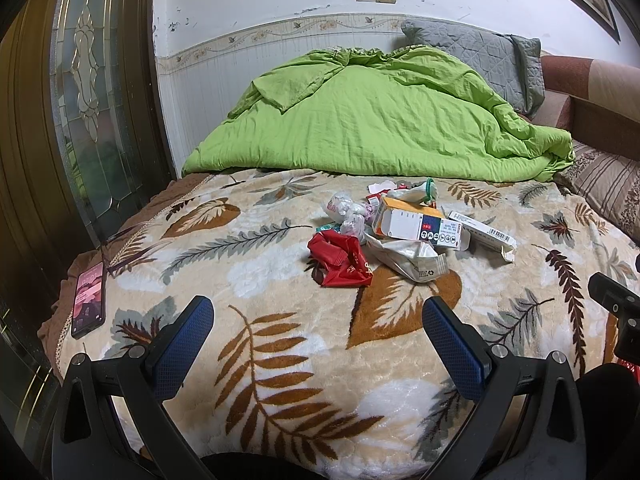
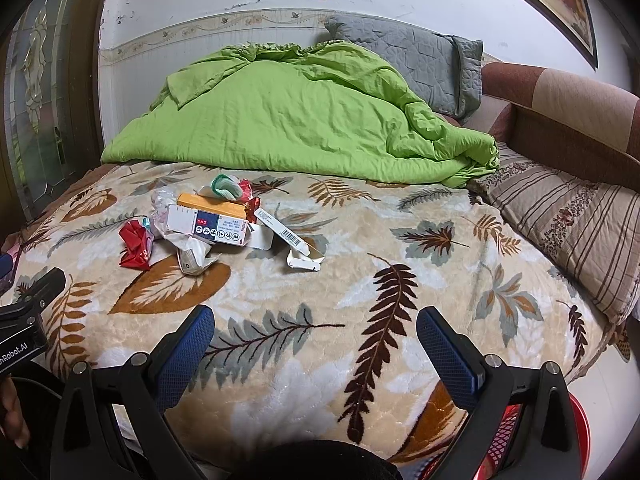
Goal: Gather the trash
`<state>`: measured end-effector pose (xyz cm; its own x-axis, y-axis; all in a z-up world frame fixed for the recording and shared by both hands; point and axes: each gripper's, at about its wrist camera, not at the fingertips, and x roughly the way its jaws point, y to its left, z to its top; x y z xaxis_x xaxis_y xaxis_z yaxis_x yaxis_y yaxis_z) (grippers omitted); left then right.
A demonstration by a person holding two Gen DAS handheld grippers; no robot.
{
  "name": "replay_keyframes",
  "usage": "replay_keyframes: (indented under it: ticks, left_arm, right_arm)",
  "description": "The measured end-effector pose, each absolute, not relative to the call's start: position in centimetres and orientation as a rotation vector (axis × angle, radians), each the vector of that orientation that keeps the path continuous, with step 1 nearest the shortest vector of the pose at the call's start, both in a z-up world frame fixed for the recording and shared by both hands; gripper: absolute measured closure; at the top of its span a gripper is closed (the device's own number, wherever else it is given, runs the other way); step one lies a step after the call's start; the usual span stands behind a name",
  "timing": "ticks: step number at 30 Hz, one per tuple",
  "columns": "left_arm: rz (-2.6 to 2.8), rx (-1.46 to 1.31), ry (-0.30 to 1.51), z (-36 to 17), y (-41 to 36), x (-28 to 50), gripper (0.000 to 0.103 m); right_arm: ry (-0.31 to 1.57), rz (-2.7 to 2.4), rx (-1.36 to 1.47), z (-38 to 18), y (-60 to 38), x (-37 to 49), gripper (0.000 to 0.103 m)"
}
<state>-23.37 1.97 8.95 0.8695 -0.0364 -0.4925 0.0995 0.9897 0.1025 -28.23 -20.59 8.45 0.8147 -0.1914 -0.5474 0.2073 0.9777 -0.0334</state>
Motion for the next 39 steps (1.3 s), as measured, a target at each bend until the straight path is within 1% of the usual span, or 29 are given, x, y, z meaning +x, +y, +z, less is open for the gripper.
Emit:
replay_keyframes:
  ticks: [7, 12, 14, 17, 21, 24, 25, 26, 28, 30, 31, 32, 33, 35, 37, 39]
  left_arm:
    - [-0.07, 0.053, 0.594, 8.2, 3.2, -22.2, 0.0]
    - [-0.091, -0.02, 0.69, 7.8, 4.3, -20.2, 0.0]
    - [-0.101, -0.055, 0.721, 7.9, 4.7, -18.9, 0.0]
    - [-0.125, -0.129, 0.781, 7.9, 5.2, -16.2, 0.0]
    - [-0.122, -0.206, 0.854, 7.0, 5.0, -12.1, 0.002]
    - [-0.131, -0.276, 0.929, 5.6, 4.6, -9.1, 0.014]
    - [-0.138, -0.296, 0.949, 5.2, 4.4, -8.2, 0.02]
    - [-0.137, -0.305, 0.968, 4.7, 4.1, -7.5, 0.023]
    - [-0.119, -0.312, 0.985, 3.8, 3.7, -6.4, 0.024]
    - [-0.122, -0.328, 0.988, 3.3, 3.7, -5.7, 0.028]
    - [-0.124, -0.324, 0.989, 3.1, 3.5, -5.4, 0.032]
    - [-0.121, -0.313, 0.989, 2.9, 3.4, -5.1, 0.038]
    - [-0.125, -0.306, 0.992, 2.7, 3.3, -4.8, 0.042]
    - [-0.144, -0.321, 1.004, 2.2, 3.3, -4.3, 0.057]
    - [-0.151, -0.326, 0.998, 2.2, 3.5, -4.1, 0.064]
    - [-0.153, -0.311, 0.983, 2.4, 3.5, -4.2, 0.068]
  right_arm:
    - [0.609, -0.193, 0.059, 7.8, -21.2, -28.0, 0.001]
    - [0.67, -0.136, 0.106, 7.4, -21.9, -26.9, 0.009]
    - [0.712, -0.09, 0.13, 7.1, -22.1, -26.2, 0.016]
    - [0.754, -0.041, 0.164, 6.7, -22.4, -25.3, 0.022]
    - [0.755, -0.025, 0.167, 7.1, -22.7, -24.2, 0.024]
    - [0.743, -0.024, 0.156, 7.6, -23.0, -23.4, 0.025]
    - [0.742, -0.023, 0.154, 7.7, -23.1, -23.1, 0.027]
    - [0.742, -0.02, 0.153, 7.9, -23.3, -22.7, 0.029]
    - [0.743, -0.015, 0.148, 8.1, -23.6, -21.9, 0.029]
    - [0.748, -0.003, 0.134, 8.2, -23.8, -20.9, 0.03]
    - [0.751, 0.005, 0.12, 8.1, -23.7, -20.3, 0.032]
    - [0.755, 0.009, 0.108, 8.1, -23.7, -19.7, 0.034]
    - [0.76, 0.013, 0.102, 8.0, -23.6, -19.2, 0.035]
    - [0.78, 0.025, 0.099, 7.6, -23.8, -17.4, 0.036]
    - [0.797, 0.025, 0.098, 7.2, -24.0, -15.7, 0.038]
    - [0.808, 0.021, 0.08, 6.8, -23.9, -14.0, 0.039]
